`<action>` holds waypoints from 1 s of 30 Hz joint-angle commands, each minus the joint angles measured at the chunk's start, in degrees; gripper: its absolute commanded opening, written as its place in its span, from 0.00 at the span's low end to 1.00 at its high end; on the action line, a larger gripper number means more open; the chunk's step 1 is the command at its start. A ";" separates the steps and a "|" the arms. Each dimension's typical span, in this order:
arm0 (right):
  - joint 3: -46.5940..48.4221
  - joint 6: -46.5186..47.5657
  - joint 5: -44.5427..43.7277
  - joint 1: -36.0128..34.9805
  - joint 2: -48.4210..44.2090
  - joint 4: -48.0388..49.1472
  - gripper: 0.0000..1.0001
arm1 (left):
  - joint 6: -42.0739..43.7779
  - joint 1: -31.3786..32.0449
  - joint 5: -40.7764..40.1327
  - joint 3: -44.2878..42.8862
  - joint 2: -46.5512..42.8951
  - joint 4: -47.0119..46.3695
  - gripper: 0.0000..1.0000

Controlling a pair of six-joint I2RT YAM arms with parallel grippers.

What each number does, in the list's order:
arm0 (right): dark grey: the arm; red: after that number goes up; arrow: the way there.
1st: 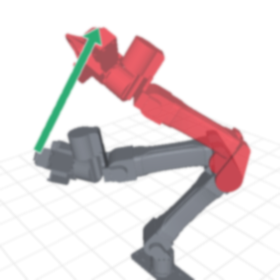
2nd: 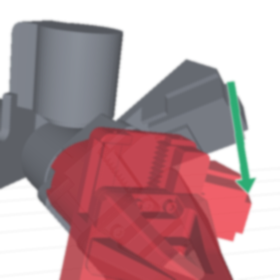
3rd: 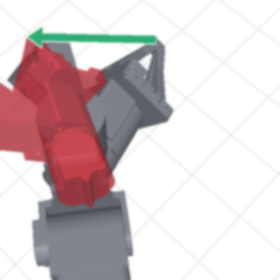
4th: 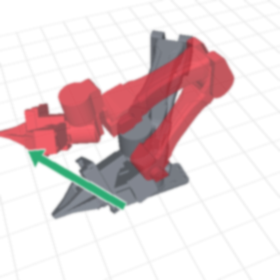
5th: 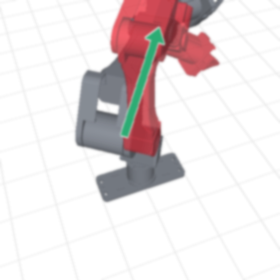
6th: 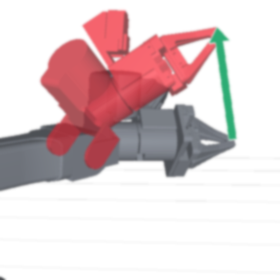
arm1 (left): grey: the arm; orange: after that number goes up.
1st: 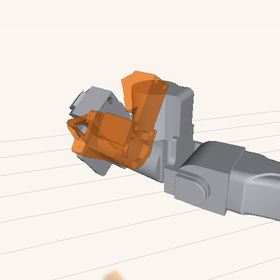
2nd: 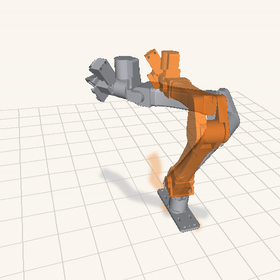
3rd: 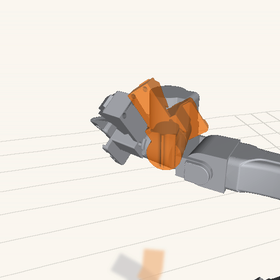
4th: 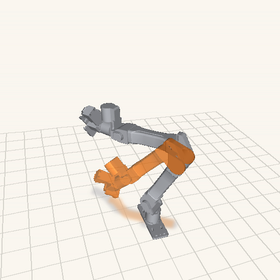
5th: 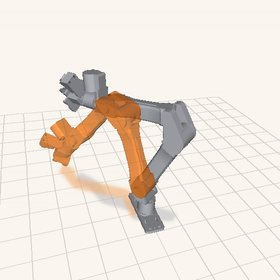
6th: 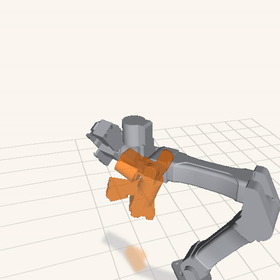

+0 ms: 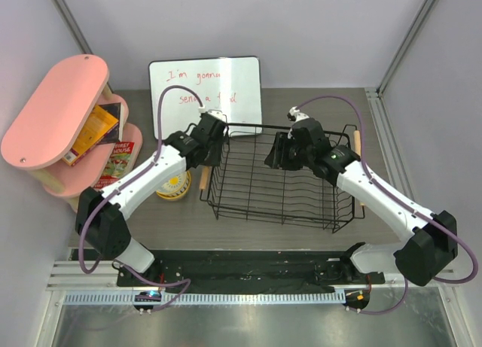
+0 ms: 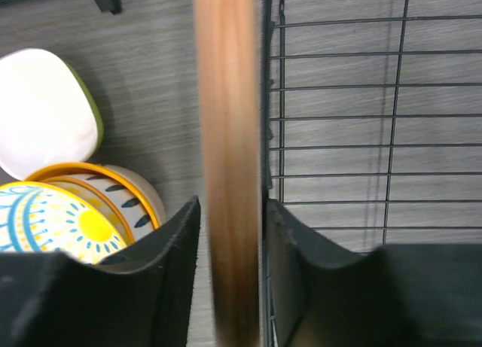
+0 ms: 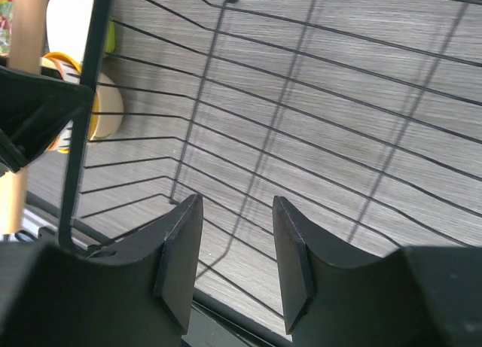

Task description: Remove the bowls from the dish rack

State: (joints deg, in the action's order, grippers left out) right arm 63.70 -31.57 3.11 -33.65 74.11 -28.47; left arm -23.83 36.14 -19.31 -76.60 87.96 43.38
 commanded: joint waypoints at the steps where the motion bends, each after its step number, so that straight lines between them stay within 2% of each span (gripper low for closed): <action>1: 1.43 1.25 -2.24 -0.10 -0.72 -2.82 0.48 | -1.21 -0.54 -5.55 0.48 -1.04 -1.28 0.35; 2: 1.08 1.25 -2.32 -0.10 -0.98 -2.73 0.48 | -1.39 -0.63 -6.52 0.57 -1.21 -0.75 0.27; 3: 0.90 1.25 -2.32 -0.01 -1.24 -2.82 0.48 | -1.65 -1.24 -6.96 0.75 -1.82 -0.40 0.26; 14: -1.56 1.69 -2.85 0.43 -1.95 -2.91 0.48 | -8.14 -2.39 -13.56 5.31 -7.89 4.26 0.24; 18: -2.18 1.60 -2.85 0.60 -2.56 -2.82 0.48 | -8.16 -2.48 -14.96 6.99 -9.74 3.82 0.28; 19: -2.18 1.60 -4.68 0.60 -2.74 -2.91 0.48 | -7.90 -2.48 -15.05 6.90 -9.83 4.00 0.30; 22: -2.44 1.60 -4.87 0.69 -3.00 -3.08 0.49 | -6.40 -2.65 -14.09 5.94 -10.18 3.39 0.58; 23: -2.62 1.60 -5.05 0.78 -3.35 -3.08 0.48 | -6.05 -2.65 -13.22 5.67 -10.44 2.69 0.65; 27: -2.88 1.60 -4.87 0.69 -6.34 -3.00 0.49 | -5.70 -2.65 -8.91 3.13 -12.98 1.01 0.79; 30: -2.88 1.77 -6.89 0.78 -10.10 -3.17 0.49 | -6.22 -2.65 -6.54 0.05 -14.75 0.66 0.80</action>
State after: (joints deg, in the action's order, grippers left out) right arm 60.40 -30.33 -0.91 -33.15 70.08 -32.34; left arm -29.95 33.56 -28.12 -71.24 77.78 47.00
